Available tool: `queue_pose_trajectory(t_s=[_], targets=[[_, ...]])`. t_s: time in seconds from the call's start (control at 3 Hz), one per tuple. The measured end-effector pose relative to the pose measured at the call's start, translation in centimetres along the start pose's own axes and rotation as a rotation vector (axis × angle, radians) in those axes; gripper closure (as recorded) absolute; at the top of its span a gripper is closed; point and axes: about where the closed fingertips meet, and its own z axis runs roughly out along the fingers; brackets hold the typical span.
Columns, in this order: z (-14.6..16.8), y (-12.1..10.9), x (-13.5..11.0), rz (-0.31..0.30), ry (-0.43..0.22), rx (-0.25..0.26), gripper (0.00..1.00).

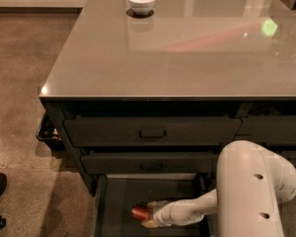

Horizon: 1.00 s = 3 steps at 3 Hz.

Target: Place coke can into bottom drawer

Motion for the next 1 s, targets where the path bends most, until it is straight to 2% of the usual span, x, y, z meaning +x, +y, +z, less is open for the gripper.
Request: queue_pose_trajectory(t_s=[0.33, 0.67, 1.0], targets=[[2.7, -0.7, 1.3, 0.038, -0.052, 0.033, 1.0], [4.0, -1.2, 3.5, 0.085, -0.052, 0.083, 1.0], [4.0, -3.0, 5.1, 0.124, -0.014, 0.189, 1.0]])
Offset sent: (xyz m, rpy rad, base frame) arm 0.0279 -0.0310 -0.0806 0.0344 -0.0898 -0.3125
